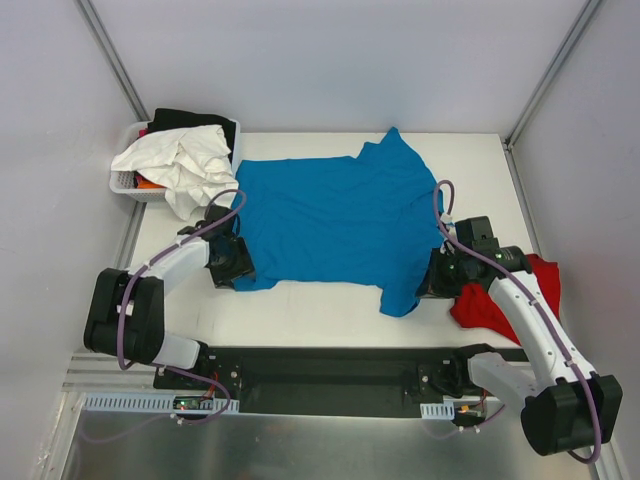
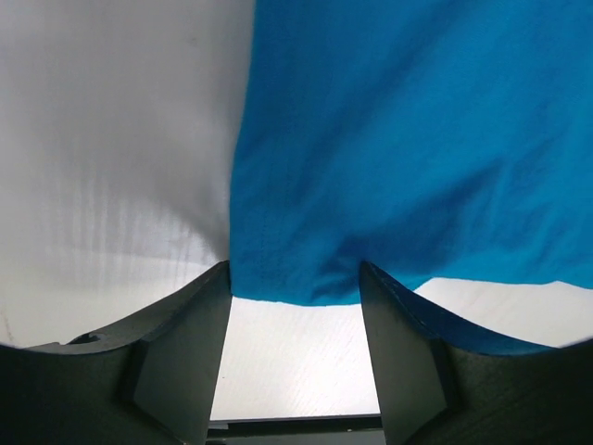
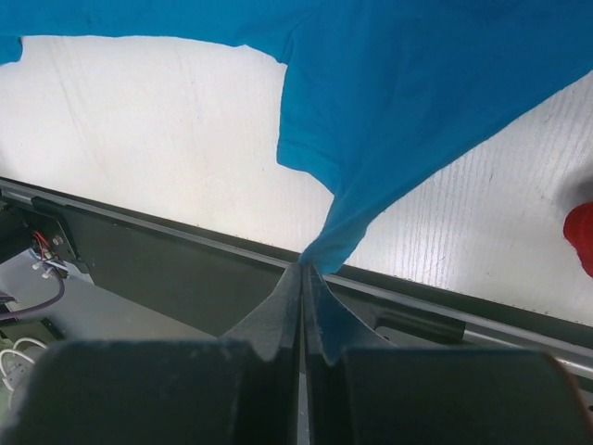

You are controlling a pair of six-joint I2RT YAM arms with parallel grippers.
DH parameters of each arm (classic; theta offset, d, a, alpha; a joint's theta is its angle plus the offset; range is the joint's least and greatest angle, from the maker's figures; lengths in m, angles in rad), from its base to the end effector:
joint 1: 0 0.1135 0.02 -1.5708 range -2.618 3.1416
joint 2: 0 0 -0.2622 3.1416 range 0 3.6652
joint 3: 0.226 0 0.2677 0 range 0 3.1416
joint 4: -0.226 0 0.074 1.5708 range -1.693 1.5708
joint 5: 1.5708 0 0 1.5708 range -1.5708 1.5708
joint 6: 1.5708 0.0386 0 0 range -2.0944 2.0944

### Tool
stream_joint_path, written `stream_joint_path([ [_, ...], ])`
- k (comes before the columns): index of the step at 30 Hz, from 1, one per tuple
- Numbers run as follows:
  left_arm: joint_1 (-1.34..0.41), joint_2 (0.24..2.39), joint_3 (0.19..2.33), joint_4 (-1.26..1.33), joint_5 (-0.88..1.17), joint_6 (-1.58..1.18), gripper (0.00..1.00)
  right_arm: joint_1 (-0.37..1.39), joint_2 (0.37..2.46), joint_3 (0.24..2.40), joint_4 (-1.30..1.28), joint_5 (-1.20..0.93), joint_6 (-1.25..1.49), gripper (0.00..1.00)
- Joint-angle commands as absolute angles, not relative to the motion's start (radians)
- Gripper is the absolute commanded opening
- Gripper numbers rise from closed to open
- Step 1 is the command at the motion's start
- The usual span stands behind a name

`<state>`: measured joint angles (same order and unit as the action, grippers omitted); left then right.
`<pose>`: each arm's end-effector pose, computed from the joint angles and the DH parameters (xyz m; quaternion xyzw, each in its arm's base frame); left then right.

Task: Fold and stack the t-shirts
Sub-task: Flatten the tshirt out

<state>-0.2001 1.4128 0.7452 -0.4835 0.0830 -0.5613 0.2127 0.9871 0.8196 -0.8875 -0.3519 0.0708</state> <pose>0.2606 -0.0561 0.1553 -0.1670 0.9629 -0.1150 0.1782 0.1899 0.0546 0.2520 -0.1120 0.9464 0.2030 0.2247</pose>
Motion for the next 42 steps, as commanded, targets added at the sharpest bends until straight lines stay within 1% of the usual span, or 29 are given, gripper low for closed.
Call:
stream_joint_path([
  [1, -0.232, 1.425, 0.784, -0.465, 0.121, -0.549, 0.57, 0.207, 0.962, 0.815, -0.913, -0.342, 0.086, 0.01],
  [3, -0.242, 1.419, 0.773, -0.462, 0.121, -0.554, 0.56, 0.207, 0.957, 0.815, -0.914, -0.341, 0.089, 0.01],
  [6, -0.244, 1.407, 0.752, -0.460, 0.118, -0.558, 0.42, 0.209, 0.959, 0.811, -0.913, -0.341, 0.091, 0.01],
  [7, -0.244, 1.399, 0.749, -0.460, 0.118, -0.558, 0.32, 0.207, 0.959, 0.813, -0.913, -0.342, 0.092, 0.01],
  [9, -0.245, 1.393, 0.736, -0.462, 0.117, -0.557, 0.23, 0.207, 0.959, 0.811, -0.911, -0.342, 0.091, 0.01],
  [11, -0.245, 1.381, 0.727, -0.463, 0.120, -0.555, 0.19, 0.207, 0.960, 0.810, -0.910, -0.344, 0.092, 0.01],
  [17, -0.247, 1.324, 0.687, -0.482, 0.132, -0.565, 0.20, 0.207, 0.963, 0.808, -0.908, -0.344, 0.091, 0.01],
  [21, -0.247, 1.282, 0.669, -0.512, 0.123, -0.561, 0.18, 0.207, 0.969, 0.807, -0.902, -0.344, 0.092, 0.01],
  [23, -0.247, 1.258, 0.664, -0.523, 0.118, -0.558, 0.09, 0.206, 0.976, 0.805, -0.894, -0.347, 0.097, 0.01],
  [24, -0.247, 1.252, 0.661, -0.534, 0.115, -0.558, 0.00, 0.206, 0.976, 0.804, -0.891, -0.347, 0.100, 0.01],
  [34, -0.247, 1.241, 0.667, -0.551, 0.104, -0.552, 0.00, 0.209, 0.985, 0.795, -0.871, -0.356, 0.112, 0.01],
  [42, -0.247, 1.223, 0.771, -0.636, 0.083, -0.537, 0.00, 0.207, 0.979, 0.822, -0.885, -0.342, 0.114, 0.01],
])
